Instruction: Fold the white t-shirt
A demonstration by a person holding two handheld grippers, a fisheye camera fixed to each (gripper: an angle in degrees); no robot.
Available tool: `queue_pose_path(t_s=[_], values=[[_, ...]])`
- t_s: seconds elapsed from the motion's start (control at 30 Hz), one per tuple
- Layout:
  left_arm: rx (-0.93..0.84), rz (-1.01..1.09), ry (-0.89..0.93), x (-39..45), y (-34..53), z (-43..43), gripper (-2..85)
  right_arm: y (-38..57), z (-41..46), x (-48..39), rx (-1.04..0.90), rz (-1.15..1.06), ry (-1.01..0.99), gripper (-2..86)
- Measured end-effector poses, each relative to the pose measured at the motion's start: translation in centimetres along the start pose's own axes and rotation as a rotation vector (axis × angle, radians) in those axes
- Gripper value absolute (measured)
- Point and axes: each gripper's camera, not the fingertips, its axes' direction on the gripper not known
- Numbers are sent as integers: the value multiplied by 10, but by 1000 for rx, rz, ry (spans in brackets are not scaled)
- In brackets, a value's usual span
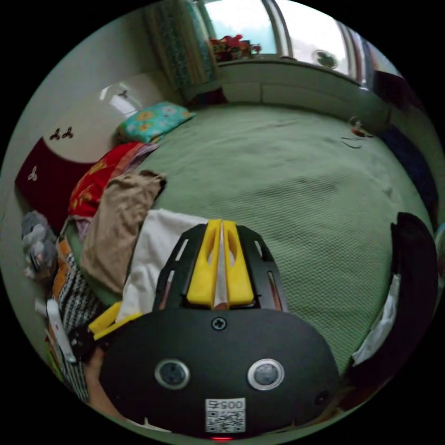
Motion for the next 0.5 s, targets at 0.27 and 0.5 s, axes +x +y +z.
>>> queue_pose_path(t_s=[0.27, 0.5], values=[[-13, 20, 17, -5, 14, -16, 94, -10, 37, -3, -220, -69, 26, 132], [-18, 14, 79, -25, 23, -38, 70, -10, 43, -17, -264, -98, 89, 105]])
